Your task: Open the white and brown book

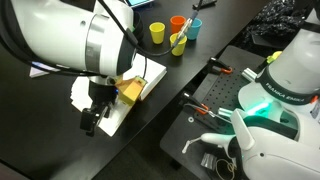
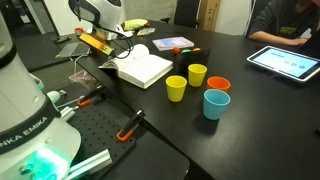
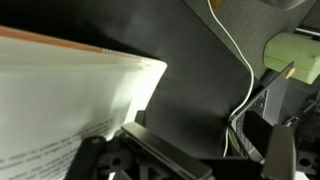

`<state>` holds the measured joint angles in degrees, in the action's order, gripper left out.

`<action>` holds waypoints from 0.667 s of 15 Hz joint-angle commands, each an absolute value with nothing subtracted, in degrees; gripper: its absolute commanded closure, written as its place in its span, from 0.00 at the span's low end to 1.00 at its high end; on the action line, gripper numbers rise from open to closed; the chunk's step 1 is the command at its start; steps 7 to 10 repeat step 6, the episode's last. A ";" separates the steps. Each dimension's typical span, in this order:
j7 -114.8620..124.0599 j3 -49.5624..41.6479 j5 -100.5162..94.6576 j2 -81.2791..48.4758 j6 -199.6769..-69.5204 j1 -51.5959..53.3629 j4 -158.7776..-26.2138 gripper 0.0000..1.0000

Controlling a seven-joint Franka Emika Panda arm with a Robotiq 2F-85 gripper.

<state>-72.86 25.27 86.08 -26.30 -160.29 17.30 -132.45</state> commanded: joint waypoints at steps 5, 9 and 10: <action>-64.88 20.93 80.54 -17.42 -151.68 17.68 -134.31 0.00; -63.21 20.19 78.22 -16.87 -151.78 18.03 -134.74 0.00; -63.21 20.19 78.22 -16.87 -151.78 18.03 -134.74 0.00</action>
